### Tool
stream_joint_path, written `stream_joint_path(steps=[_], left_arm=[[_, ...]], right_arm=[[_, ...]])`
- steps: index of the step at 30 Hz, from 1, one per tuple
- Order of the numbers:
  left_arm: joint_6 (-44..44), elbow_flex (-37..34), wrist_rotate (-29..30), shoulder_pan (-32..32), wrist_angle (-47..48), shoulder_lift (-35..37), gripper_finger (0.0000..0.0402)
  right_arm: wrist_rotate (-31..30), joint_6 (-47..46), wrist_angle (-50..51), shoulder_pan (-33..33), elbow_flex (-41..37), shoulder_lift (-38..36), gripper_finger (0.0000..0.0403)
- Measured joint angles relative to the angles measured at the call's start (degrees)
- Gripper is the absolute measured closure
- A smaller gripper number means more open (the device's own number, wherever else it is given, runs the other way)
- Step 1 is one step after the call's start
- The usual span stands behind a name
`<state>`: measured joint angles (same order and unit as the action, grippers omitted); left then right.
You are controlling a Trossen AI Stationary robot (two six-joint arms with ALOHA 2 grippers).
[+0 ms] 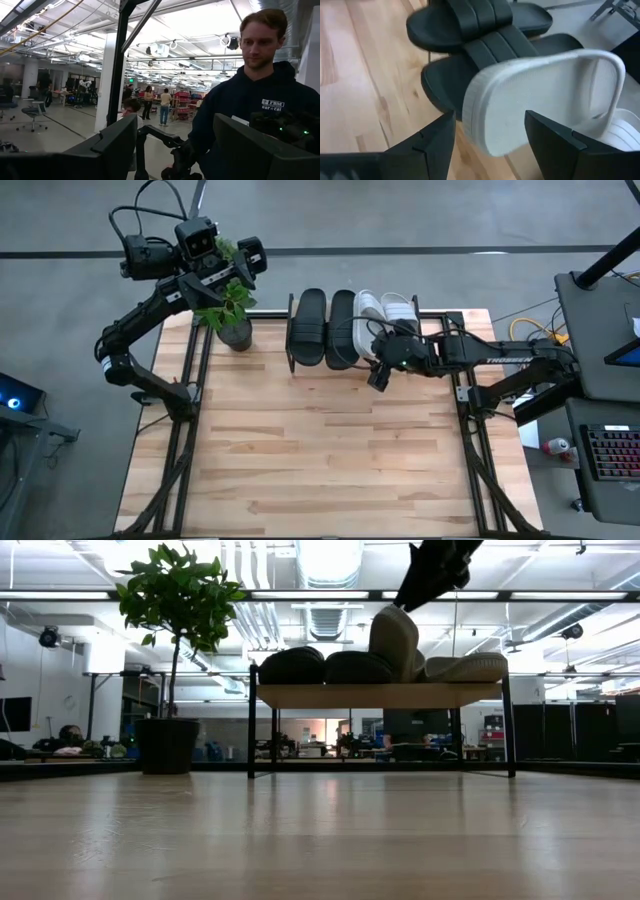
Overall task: Pick and place slides into the shelf
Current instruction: Put the gray slide on the shelf
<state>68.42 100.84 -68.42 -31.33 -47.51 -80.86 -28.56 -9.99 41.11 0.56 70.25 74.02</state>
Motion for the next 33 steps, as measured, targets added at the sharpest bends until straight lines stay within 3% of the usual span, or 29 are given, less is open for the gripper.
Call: stream_joint_path(steps=[10,16,19,27,33], left_arm=[[0.1,0.0,0.1,0.0,0.0,0.0,0.0154],[0.2,0.0,0.1,0.0,0.0,0.3,0.0154],[0.3,0.0,0.1,0.0,0.0,0.3,0.0154],[0.2,0.0,0.1,0.2,0.0,0.3,0.0154],[0.2,0.0,0.1,0.3,0.0,0.4,0.0154]], right_arm=[[0.4,2.6,-5.0,0.2,-0.9,5.3,0.0174],[-3.3,3.4,-4.4,0.3,-0.9,8.9,0.0181],[-4.1,2.3,-1.9,0.6,-0.9,9.1,0.0214],[-4.7,0.7,6.1,0.6,-0.3,8.9,0.0364],[-6.9,-1.3,6.8,0.5,-0.3,8.9,0.0372]])
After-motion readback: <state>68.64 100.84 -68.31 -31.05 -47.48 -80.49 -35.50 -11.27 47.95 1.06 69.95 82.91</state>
